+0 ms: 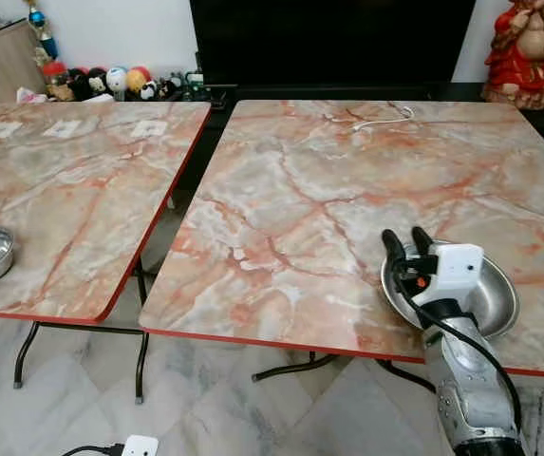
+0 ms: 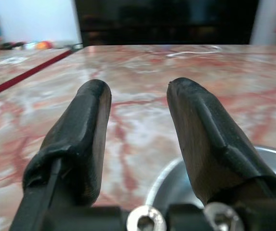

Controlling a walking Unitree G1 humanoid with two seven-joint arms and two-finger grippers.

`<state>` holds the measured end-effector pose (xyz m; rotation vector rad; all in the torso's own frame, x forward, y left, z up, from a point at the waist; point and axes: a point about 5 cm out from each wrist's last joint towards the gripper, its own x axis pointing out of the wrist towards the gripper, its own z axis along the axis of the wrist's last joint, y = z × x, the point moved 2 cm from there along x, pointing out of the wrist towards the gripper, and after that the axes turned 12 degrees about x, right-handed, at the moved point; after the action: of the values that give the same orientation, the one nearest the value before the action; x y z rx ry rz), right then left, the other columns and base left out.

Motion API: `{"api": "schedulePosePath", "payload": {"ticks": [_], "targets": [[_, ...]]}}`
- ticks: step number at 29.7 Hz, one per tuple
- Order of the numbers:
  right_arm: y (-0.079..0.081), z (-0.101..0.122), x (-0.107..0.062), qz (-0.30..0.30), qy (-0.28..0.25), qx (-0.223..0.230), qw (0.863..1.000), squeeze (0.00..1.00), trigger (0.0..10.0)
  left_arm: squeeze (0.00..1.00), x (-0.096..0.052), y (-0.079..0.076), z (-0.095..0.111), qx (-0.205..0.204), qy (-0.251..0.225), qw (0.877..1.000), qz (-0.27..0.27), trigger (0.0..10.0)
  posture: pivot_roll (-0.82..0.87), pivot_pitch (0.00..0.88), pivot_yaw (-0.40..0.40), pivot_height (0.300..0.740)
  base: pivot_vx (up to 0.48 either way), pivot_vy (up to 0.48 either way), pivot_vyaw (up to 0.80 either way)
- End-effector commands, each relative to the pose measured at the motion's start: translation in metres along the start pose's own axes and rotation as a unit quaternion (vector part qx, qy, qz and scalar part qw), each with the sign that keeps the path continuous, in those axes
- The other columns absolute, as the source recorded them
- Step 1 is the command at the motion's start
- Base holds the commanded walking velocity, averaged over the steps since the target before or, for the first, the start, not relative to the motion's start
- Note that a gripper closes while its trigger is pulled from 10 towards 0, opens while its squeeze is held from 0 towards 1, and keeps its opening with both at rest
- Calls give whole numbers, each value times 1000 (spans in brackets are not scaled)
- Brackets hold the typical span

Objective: Setting the table

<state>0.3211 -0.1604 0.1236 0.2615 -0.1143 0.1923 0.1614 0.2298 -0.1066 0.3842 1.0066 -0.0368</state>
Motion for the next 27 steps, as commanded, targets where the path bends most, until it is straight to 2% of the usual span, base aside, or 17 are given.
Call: {"api": "schedulePosePath", "payload": {"ticks": [1,3,7,12,27], "targets": [[11,-13,-2,14,24,11,1000,0,10000,0,-1,0,-8,-12,16,1000,5,10000,-152,0,26,740,0,0,0],[13,-16,-3,13,25,20,999,0,10000,0,-1,0,-9,-12,19,1000,2,10000,-147,0,26,740,0,0,0],[17,-17,-2,-5,13,49,999,0,10000,0,-2,-1,-11,-14,24,1000,2,10000,-144,0,28,740,0,433,0],[21,-18,0,-7,12,39,999,0,10000,0,-2,2,-14,-13,27,1000,2,10000,-147,0,33,740,0,480,0],[31,-22,10,-14,16,63,998,0,10000,0,-6,7,-27,-6,41,999,-3,10000,-150,0,39,740,0,480,0]]}}
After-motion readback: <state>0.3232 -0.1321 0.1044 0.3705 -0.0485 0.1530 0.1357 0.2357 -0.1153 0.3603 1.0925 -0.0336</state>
